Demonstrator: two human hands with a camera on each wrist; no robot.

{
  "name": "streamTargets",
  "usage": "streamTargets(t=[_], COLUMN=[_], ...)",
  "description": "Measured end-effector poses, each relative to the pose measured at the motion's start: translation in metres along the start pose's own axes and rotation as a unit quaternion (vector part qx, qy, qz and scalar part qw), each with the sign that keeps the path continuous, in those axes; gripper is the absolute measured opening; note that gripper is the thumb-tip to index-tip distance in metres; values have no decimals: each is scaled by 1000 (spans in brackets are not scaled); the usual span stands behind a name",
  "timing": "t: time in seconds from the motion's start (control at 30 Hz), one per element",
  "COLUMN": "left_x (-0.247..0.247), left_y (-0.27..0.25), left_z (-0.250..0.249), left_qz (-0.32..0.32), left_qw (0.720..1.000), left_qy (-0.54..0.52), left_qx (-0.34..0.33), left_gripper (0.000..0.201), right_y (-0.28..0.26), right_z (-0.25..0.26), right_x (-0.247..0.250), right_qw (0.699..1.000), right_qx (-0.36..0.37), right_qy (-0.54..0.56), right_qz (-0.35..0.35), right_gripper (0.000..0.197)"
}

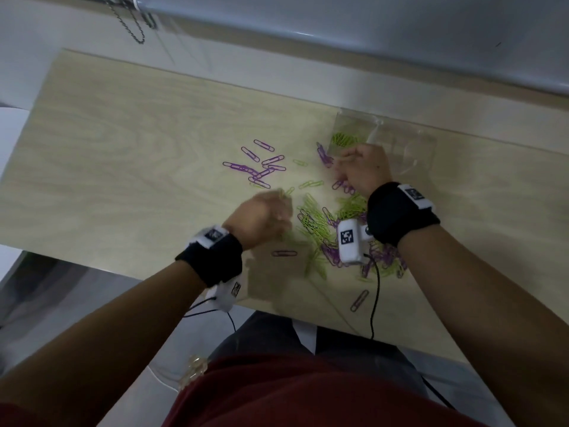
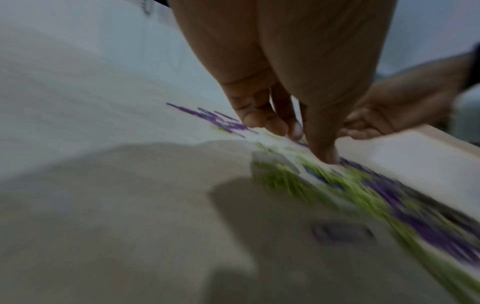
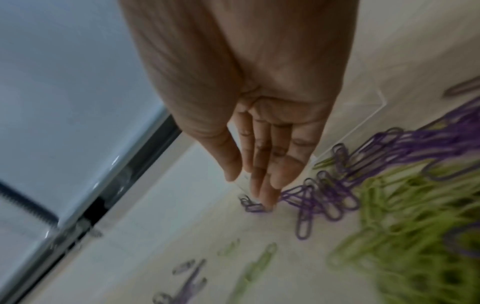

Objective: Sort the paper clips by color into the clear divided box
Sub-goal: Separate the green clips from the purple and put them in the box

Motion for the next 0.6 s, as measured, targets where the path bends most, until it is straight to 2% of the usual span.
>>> streamTargets(t=[0.07,0.13,0.2,0.27,0.33,0.4,0.5,0.6], left_x=[-20,-35,-41,-42,-41,-44,-42,-22], left_y=[-18,-31,-36,-36,-35,-38,-36,-25], left_z=[-11,-10,-9,-11,-11,-11,-13,-15], left_qz=[82,134,134,157,169,181,190,129], left_qw=[990,986,988,984,981,975,967,984], left_qy=[52,54,58,64,76,108,139,98], left_qx=[-107,-88,-57,-59,-56,-71,-95,-69], left_gripper=[12,17,20,19,22,31,40,18], right_y=[-3,-15,-31,-44,-50,-52,-52,-50], right_z=[-14,-24,-32,-39,-46,-55,-66,-73], right_x=[-3,-10,-21,-34,-45,-51,-51,-42], right_qw=[995,982,967,946,920,902,905,914], right_qx=[24,61,85,99,111,126,146,153], right_qy=[-95,-178,-235,-302,-374,-413,-398,-371], right_qz=[-9,8,42,58,47,31,36,61], right_gripper=[11,6,8,17,25,26,16,13])
Point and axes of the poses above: each hand's wrist, its own y-axis towards the middle knuckle, its own x-axis out of the back of the hand, z = x × y, the point moved 1 cm from there along y, towards the middle knuckle, and after that the axes turned 13 degrees about -x, right-handed, at the moved point
